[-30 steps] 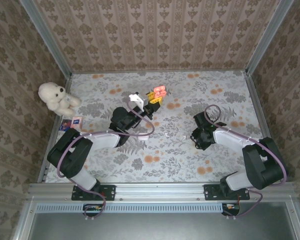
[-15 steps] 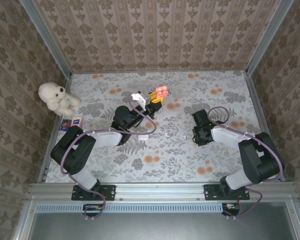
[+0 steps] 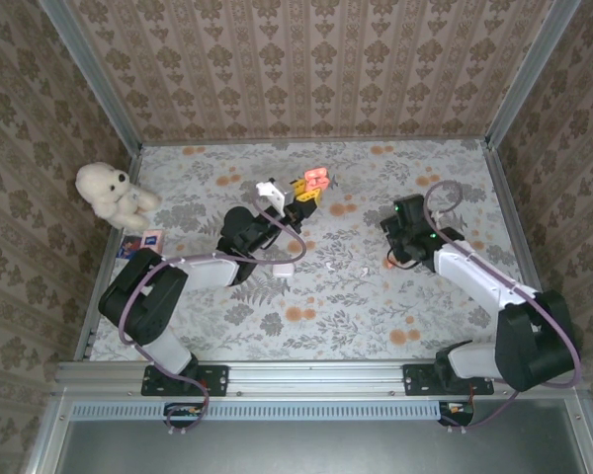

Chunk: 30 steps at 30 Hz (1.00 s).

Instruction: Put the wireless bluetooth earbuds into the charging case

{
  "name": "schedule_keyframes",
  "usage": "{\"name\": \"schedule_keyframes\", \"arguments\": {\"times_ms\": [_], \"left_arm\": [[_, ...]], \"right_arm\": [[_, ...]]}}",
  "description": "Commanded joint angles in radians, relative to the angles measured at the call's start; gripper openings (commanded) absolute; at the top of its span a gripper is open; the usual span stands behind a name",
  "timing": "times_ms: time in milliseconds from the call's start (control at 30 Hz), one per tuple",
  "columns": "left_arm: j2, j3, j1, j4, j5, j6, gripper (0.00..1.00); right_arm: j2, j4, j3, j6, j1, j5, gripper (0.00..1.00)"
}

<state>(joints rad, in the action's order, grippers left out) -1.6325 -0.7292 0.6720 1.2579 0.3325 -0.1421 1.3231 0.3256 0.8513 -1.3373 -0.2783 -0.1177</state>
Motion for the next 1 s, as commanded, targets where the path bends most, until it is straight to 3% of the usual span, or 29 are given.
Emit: {"name": "schedule_keyframes", "arguments": {"times_ms": [0, 67, 133, 700, 967], "left_arm": [[0.041, -0.015, -0.009, 0.014, 0.031, -0.021, 0.0], [0.046, -0.012, -0.009, 0.009, 0.036, -0.023, 0.0], [0.05, -0.012, -0.009, 0.006, 0.039, -0.027, 0.0], [0.081, 0.003, 0.0, -0.025, 0.036, -0.015, 0.0], [0.08, -0.002, 0.009, -0.025, 0.031, -0.013, 0.0]], "right_arm": [[0.038, 0.108, 0.068, 0.375, 0.032, 0.028, 0.55], [0.102, 0.1, 0.093, 0.508, 0.033, 0.048, 0.54], [0.159, 0.134, 0.11, 0.545, 0.032, 0.045, 0.51], [0.315, -0.007, 0.02, 0.537, 0.026, 0.123, 0.45], [0.288, 0.006, -0.044, 0.501, 0.027, 0.139, 0.42]]}}
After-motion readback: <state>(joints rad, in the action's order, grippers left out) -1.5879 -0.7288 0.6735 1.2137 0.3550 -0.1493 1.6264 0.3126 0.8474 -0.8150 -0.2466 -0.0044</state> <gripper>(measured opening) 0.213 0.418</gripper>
